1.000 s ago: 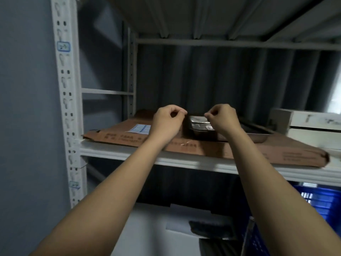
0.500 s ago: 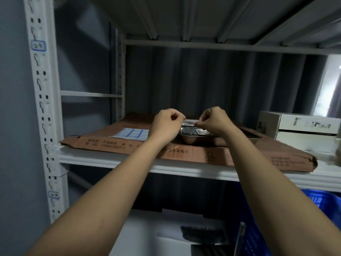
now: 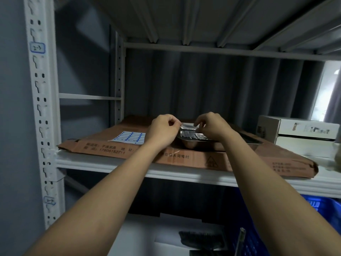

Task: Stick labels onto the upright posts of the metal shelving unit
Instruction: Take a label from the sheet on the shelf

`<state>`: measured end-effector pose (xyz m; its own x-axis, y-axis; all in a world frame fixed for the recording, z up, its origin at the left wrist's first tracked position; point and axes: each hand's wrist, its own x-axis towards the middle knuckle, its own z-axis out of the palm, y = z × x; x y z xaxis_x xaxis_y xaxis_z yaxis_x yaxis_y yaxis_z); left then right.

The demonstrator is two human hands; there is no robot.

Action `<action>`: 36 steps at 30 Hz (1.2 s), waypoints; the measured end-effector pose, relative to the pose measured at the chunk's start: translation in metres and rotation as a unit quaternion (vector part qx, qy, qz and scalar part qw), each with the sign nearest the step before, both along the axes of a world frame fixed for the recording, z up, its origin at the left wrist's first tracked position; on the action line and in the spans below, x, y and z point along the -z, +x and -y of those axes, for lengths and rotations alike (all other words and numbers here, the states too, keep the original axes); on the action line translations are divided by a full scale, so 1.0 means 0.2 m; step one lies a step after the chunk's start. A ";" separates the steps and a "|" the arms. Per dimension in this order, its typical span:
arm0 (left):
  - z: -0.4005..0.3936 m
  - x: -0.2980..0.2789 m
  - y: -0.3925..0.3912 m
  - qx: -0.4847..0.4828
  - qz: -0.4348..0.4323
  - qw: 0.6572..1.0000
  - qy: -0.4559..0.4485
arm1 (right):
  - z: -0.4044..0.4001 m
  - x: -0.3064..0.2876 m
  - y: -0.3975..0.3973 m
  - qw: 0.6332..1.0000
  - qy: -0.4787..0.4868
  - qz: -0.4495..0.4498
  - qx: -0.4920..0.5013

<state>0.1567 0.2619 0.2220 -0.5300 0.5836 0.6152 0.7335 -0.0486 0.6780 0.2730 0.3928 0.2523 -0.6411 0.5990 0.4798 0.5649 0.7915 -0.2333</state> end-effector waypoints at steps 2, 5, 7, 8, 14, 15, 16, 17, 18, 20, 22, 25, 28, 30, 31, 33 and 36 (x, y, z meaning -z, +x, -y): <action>0.00 0.00 -0.01 -0.001 0.000 1.000 -0.006 | 0.00 0.00 0.00 1.000 -0.005 -0.003 0.001; 0.01 0.00 -0.02 -0.015 -0.013 1.000 -0.013 | 0.03 0.01 -0.02 1.000 0.005 -0.022 -0.011; 0.02 0.02 -0.04 -0.020 -0.028 0.999 -0.008 | 0.07 0.02 -0.04 0.998 0.003 -0.053 -0.035; 0.04 0.02 -0.04 -0.021 -0.036 0.999 -0.003 | 0.10 0.03 -0.05 0.996 0.001 -0.077 -0.049; 0.26 0.12 -0.17 -0.080 -0.054 0.989 0.116 | 0.42 0.14 -0.22 0.949 0.029 -0.235 -0.208; 0.33 0.16 -0.21 -0.094 -0.053 0.983 0.148 | 0.48 0.18 -0.26 0.935 0.043 -0.264 -0.234; 0.40 0.21 -0.25 -0.109 -0.049 0.978 0.170 | 0.55 0.22 -0.31 0.921 0.059 -0.286 -0.259; 0.48 0.26 -0.30 -0.128 -0.042 0.974 0.181 | 0.61 0.28 -0.37 0.909 0.072 -0.301 -0.279; 0.57 0.32 -0.35 -0.153 -0.038 0.970 0.185 | 0.68 0.34 -0.43 0.898 0.077 -0.314 -0.299; 0.73 0.45 -0.45 -0.206 -0.028 0.961 0.185 | 0.80 0.46 -0.55 0.885 0.096 -0.319 -0.326; 0.89 0.61 -0.56 -0.245 0.012 0.956 0.160 | 0.92 0.62 -0.69 0.881 0.098 -0.297 -0.354; 1.06 0.84 -0.69 -0.288 0.052 0.951 0.101 | 1.02 0.89 -0.88 0.900 0.015 -0.237 -0.365; 1.16 1.07 -0.85 -0.316 0.077 0.945 0.028 | 1.09 1.17 -1.07 0.918 -0.125 -0.193 -0.322; 1.16 1.19 -0.94 -0.310 0.116 0.944 -0.008 | 1.13 1.29 -1.18 0.913 -0.216 -0.179 -0.297; 1.16 1.23 -0.97 -0.306 0.122 0.944 -0.021 | 1.15 1.33 -1.23 0.907 -0.249 -0.171 -0.293; 1.12 1.27 -1.02 -0.300 0.116 0.946 -0.045 | 1.17 1.38 -1.32 0.894 -0.286 -0.162 -0.303; 1.04 1.28 -1.05 -0.293 0.112 0.949 -0.035 | 1.19 1.43 -1.44 0.868 -0.317 -0.192 -0.330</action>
<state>-0.0542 0.0538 -0.0342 -0.8893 0.1845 0.4184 0.4572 0.3737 0.8070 -0.0151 0.1554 -0.0338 -0.8105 0.3838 0.4425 -0.1786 0.5575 -0.8107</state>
